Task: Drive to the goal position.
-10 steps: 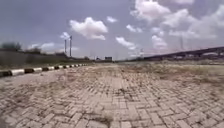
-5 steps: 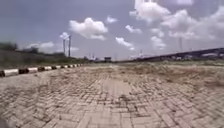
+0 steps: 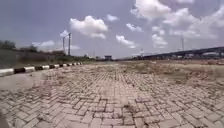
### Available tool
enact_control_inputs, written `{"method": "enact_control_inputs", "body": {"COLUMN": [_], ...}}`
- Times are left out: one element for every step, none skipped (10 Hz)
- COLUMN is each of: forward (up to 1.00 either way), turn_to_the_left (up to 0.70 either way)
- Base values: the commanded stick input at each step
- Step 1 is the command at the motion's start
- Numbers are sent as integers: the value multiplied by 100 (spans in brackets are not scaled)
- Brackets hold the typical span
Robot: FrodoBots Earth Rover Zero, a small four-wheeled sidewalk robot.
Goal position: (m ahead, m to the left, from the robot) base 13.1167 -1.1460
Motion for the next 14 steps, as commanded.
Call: {"method": "enact_control_inputs", "body": {"forward": [100,100,100,100,100,100,100,100,100,100,100,100,100,100], "turn_to_the_left": [0,0,0,0,0,0,0,10,20,31,40,40,38,36]}}
